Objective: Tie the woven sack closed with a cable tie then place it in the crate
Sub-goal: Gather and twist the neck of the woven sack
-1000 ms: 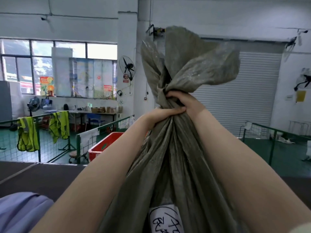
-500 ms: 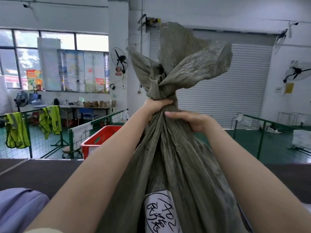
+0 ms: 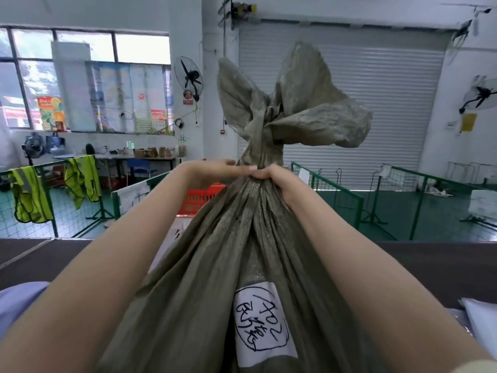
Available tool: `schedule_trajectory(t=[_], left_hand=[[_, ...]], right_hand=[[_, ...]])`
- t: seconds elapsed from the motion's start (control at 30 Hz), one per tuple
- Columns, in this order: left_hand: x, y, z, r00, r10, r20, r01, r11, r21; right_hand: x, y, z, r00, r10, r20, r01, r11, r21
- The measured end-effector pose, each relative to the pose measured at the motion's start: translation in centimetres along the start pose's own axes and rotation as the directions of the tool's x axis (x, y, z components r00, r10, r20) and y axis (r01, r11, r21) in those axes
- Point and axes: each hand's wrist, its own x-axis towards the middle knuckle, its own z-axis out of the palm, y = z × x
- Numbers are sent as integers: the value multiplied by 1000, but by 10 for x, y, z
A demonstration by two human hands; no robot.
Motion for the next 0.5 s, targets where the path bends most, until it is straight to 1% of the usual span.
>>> schedule_trajectory(t=[0.07, 0.1, 0.13, 0.17, 0.2, 0.3, 0.37, 0.4, 0.43, 0.47, 0.5], left_hand=[[-14, -16, 8, 990, -78, 114, 83, 996, -39], [-16, -25, 13, 985, -79, 152, 90, 994, -68], [-14, -35, 21, 986, -68, 153, 87, 989, -117], [-11, -41, 31, 991, -41, 124, 63, 982, -180], [-7, -44, 40, 998, -9, 58, 24, 967, -252], [3, -51, 62, 989, -19, -149, -46, 905, -423], [8, -55, 70, 968, -43, -246, -91, 857, -508], [11, -58, 72, 957, -64, -282, -104, 833, -543], [14, -60, 74, 949, -82, -306, -110, 820, -562], [18, -63, 75, 941, -96, -325, -116, 810, -575], [20, -65, 77, 934, -105, -341, -121, 806, -579]], right_hand=[[-2, 0, 3, 1000, 5, 24, -6, 999, 32], [-2, 0, 6, 1000, 3, 30, -5, 998, 58], [0, 2, 9, 999, -2, 37, -2, 996, 86], [2, 4, 12, 999, -11, 34, 7, 994, 110], [6, 6, 15, 999, -21, 26, 17, 992, 126], [11, 10, 19, 999, -50, 8, 49, 993, 103], [9, 8, 12, 993, -114, 21, 114, 993, 0], [7, 5, 5, 987, -131, 92, 139, 987, -85], [1, 1, -3, 972, -109, 206, 146, 974, -173], [-4, -2, -13, 946, -47, 321, 139, 952, -272], [-8, -6, -24, 920, 36, 390, 125, 917, -379]])
